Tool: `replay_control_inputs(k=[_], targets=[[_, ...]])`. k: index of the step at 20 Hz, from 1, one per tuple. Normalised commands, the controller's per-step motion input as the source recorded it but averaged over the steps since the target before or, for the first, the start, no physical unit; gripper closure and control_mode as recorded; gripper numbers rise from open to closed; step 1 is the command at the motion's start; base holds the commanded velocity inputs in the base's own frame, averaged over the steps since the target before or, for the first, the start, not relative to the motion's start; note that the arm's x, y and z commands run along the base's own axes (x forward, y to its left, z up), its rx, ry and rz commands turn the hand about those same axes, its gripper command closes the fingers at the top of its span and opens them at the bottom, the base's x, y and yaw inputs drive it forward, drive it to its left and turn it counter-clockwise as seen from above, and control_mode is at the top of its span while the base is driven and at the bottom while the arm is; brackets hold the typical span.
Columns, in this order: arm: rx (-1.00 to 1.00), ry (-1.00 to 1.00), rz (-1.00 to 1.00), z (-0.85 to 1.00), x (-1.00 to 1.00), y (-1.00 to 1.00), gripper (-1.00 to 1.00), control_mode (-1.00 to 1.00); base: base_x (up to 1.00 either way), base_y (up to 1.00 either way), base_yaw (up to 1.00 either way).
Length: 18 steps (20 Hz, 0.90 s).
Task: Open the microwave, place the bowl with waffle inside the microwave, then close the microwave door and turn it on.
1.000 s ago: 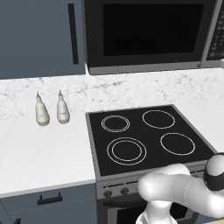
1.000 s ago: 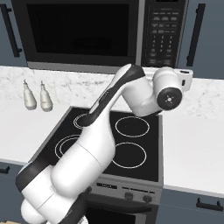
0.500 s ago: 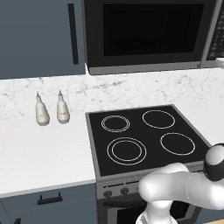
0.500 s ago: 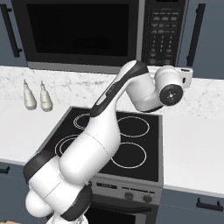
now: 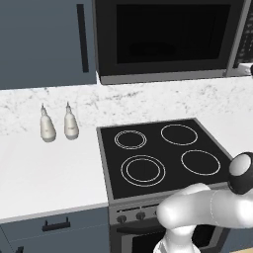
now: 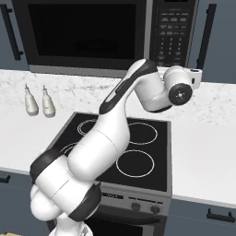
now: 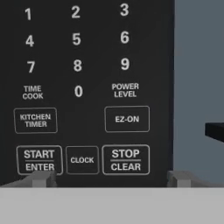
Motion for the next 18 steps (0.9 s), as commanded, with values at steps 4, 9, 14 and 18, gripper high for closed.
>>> replay_control_inputs(k=[4,9,14,18], targets=[[0.0,0.03,-0.01,0.01,0.19,0.0,-1.0,-1.0,0.0,0.0,0.0],[0.0,0.03,-0.03,0.0,0.21,0.05,-1.0,-1.0,0.0,0.0,0.0],[0.0,0.0,-0.03,0.0,-0.07,0.05,-1.0,-1.0,0.0,0.0,0.0],[0.0,0.0,-0.06,0.01,-0.27,0.0,-1.0,-1.0,0.0,0.0,0.0]])
